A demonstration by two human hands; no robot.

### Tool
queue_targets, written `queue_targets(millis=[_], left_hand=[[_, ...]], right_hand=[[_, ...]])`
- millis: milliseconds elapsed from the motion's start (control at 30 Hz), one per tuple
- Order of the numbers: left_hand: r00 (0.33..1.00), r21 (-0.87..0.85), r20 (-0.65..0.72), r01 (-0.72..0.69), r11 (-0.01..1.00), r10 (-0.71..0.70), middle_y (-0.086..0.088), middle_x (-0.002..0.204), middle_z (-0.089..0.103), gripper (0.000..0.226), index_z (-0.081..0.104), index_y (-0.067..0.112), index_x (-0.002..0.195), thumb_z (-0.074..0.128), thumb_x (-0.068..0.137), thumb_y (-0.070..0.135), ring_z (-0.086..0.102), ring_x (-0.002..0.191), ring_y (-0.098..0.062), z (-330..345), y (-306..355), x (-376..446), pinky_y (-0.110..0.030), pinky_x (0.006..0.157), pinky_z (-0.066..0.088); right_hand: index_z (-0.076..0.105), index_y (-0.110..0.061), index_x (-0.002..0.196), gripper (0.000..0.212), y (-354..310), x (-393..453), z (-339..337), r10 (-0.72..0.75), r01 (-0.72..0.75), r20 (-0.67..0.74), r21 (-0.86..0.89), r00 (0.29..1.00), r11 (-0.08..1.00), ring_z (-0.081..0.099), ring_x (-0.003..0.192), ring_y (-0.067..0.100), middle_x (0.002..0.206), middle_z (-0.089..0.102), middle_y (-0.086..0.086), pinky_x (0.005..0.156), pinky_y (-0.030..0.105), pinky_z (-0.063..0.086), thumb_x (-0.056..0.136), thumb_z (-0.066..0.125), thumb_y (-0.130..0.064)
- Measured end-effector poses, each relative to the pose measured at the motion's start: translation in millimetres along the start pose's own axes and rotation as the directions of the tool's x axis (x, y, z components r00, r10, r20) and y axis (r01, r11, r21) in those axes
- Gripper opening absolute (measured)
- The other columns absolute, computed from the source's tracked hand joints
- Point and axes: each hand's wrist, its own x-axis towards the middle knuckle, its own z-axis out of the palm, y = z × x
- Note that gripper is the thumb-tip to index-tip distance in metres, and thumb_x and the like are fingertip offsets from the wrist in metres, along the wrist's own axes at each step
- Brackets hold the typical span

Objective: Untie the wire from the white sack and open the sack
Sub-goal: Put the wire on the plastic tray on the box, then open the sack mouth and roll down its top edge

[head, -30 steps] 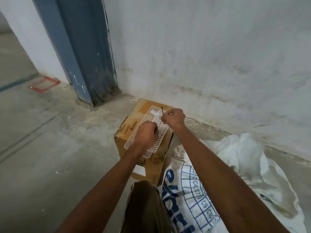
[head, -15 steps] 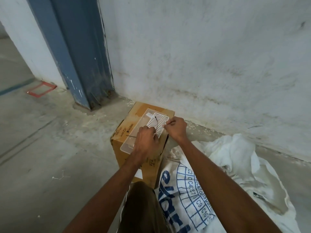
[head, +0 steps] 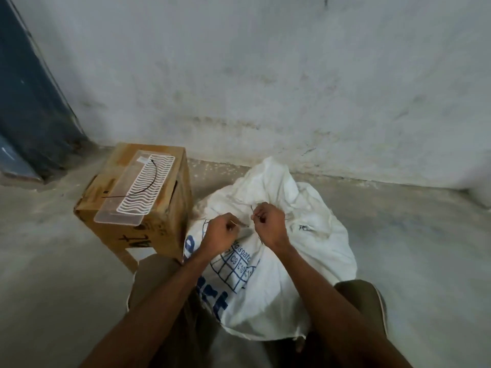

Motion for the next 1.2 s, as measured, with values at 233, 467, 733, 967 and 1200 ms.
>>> queue_targets(millis=[233, 467, 733, 967, 1200], left_hand=[[0.995, 0.079, 0.096, -0.018, 0.997, 0.01, -0.004, 0.095, 0.075, 0.021, 0.072, 0.01, 0.103, 0.069, 0.089, 0.025, 0.07, 0.088, -0.018, 52.2, 2.4, 32.7, -0.022, 0.076, 0.05], [0.977, 0.359, 0.196, -0.147, 0.922, 0.08, -0.015, 0.111, 0.058, 0.043, 0.052, 0.015, 0.127, 0.06, 0.086, 0.026, 0.057, 0.102, -0.033, 81.4, -0.4, 46.9, -0.042, 0.078, 0.053], [0.988, 0.296, 0.149, -0.074, 0.952, 0.03, -0.011, 0.109, 0.07, 0.021, 0.063, 0.01, 0.112, 0.059, 0.094, 0.02, 0.065, 0.101, -0.029, 85.2, 1.6, 55.4, -0.036, 0.083, 0.051], [0.997, 0.029, 0.073, 0.038, 0.999, -0.04, -0.009, 0.088, 0.071, 0.025, 0.071, 0.005, 0.096, 0.048, 0.09, 0.012, 0.063, 0.083, -0.024, 52.3, 0.3, 14.2, -0.026, 0.072, 0.041], [0.937, -0.413, 0.044, 0.333, 0.847, -0.347, 0.002, 0.071, 0.054, 0.024, 0.058, 0.019, 0.076, 0.053, 0.096, 0.006, 0.047, 0.063, -0.016, 9.5, 13.5, -44.5, -0.024, 0.055, 0.034]], right_hand=[[0.066, -0.011, 0.088, 0.02, 68.3, -17.1, -6.5, 0.132, -0.132, -0.008, -0.036, 0.991, 0.991, 0.062, 0.072, 0.008, 0.083, 0.065, -0.001, 0.068, 0.014, 0.044, 0.078, 0.067, 0.006], [0.064, -0.01, 0.09, 0.026, 70.7, -1.3, 8.5, 0.272, -0.269, -0.051, 0.059, 0.961, 0.961, 0.059, 0.074, 0.007, 0.09, 0.063, 0.004, 0.064, 0.003, 0.04, 0.074, 0.064, 0.01], [0.051, -0.013, 0.104, 0.049, 72.5, -9.3, 2.2, 0.436, -0.444, -0.172, -0.012, 0.883, 0.896, 0.052, 0.084, 0.018, 0.104, 0.05, 0.002, 0.071, 0.032, 0.042, 0.073, 0.084, -0.033], [0.063, -0.006, 0.099, 0.026, 79.3, -44.7, -19.5, 0.361, -0.356, -0.048, 0.081, 0.931, 0.931, 0.064, 0.066, 0.019, 0.072, 0.069, 0.007, 0.067, 0.021, 0.043, 0.08, 0.08, -0.006], [0.06, -0.015, 0.092, 0.013, 63.0, -88.7, -54.3, 0.393, -0.338, -0.151, 0.296, 0.907, 0.893, 0.066, 0.075, 0.027, 0.078, 0.069, 0.01, 0.071, 0.027, 0.05, 0.089, 0.069, -0.007]])
